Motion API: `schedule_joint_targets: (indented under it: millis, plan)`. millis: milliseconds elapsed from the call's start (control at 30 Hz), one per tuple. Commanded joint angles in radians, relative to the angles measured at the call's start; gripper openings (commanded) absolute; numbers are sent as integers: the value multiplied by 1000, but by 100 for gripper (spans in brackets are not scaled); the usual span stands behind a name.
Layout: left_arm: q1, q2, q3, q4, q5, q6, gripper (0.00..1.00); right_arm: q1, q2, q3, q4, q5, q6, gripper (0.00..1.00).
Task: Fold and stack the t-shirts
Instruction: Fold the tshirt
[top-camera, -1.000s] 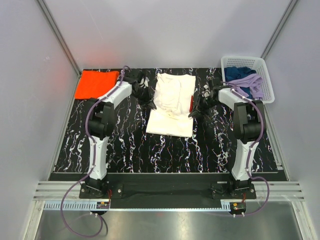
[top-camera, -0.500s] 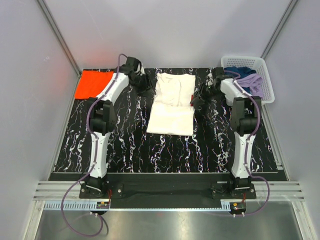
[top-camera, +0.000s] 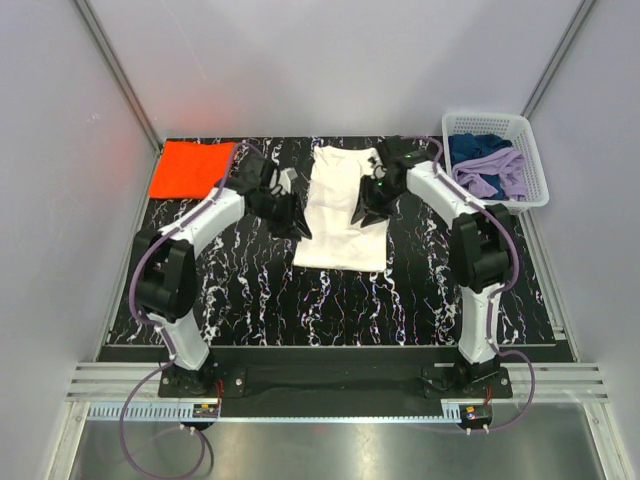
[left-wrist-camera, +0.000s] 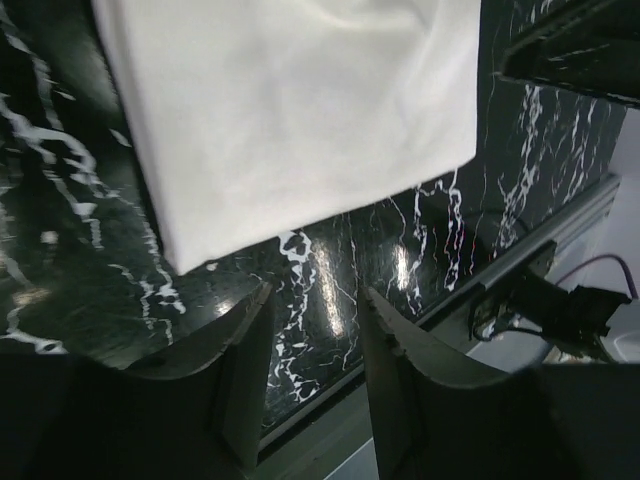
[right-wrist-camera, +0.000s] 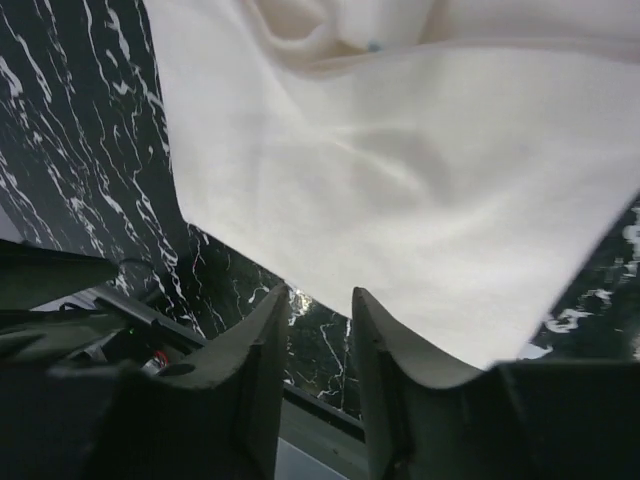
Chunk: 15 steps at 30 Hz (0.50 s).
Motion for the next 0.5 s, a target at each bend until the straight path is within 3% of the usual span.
schedule_joint_targets:
  millis: [0,33,200,467]
  plan:
    - [-25,3,-112,241,130,-100,42,50,39,8,73,10,75,36]
    - [-26,12,-116,270,132,-108,41,65,59,25,76,16,81,30]
    - [-26,93,-128,299,164,-140,39,79,177,135,97,52,104,22]
    - [-23,98,-307,310,66,-133,36,72,401,418,88,37,113,20]
